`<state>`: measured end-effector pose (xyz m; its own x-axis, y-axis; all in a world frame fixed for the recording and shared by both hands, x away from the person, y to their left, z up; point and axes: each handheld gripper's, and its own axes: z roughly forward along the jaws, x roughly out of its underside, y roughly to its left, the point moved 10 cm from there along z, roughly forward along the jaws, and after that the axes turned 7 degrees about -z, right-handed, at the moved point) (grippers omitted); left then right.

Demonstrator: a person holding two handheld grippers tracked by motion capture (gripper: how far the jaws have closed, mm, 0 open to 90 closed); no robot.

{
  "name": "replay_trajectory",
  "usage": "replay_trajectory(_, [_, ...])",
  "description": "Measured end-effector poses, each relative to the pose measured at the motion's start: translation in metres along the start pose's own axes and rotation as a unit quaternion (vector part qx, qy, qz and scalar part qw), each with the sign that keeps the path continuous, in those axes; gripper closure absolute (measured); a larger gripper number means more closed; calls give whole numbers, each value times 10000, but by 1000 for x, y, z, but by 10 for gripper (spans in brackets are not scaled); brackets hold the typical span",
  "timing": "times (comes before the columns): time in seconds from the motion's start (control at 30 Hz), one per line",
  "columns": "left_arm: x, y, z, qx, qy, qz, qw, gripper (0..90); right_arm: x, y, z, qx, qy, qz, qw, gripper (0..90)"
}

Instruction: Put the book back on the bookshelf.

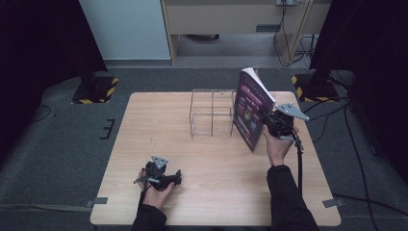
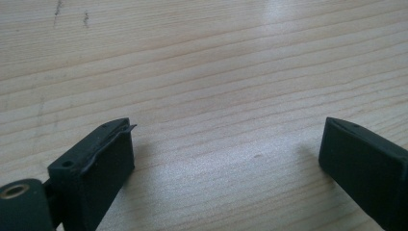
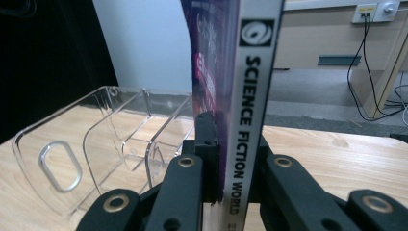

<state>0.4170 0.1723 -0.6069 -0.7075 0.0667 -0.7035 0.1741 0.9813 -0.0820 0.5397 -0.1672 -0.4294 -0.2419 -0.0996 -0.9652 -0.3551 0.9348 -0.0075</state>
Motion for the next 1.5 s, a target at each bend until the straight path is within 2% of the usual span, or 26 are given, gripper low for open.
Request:
replay_trajectory(0.1, [0,0,0,0,0,0,10000,42,1,0,-2,-2,68,-57,10000,806])
replay_trajectory(0.4, [0,0,0,2,0,-6,10000,42,-4,-5,-1,-68,175,109,9998,746])
replay_trajectory(0.53, [0,0,0,2,1,-5,10000,42,-2,-8,3,-47,305,174,9994,791])
replay_trajectory(0.67, [0,0,0,3,-1,-6,10000,42,-4,-8,2,-98,264,375,9989,826])
replay_trajectory(0.97, [0,0,0,0,0,0,10000,42,-10,-2,2,108,-6,201,9997,829])
replay_trajectory(1.33, [0,0,0,2,0,-2,10000,42,-13,0,9,346,-250,171,9989,830])
replay_trajectory(1.5, [0,0,0,2,1,0,10000,42,-9,0,11,423,-164,47,9990,828])
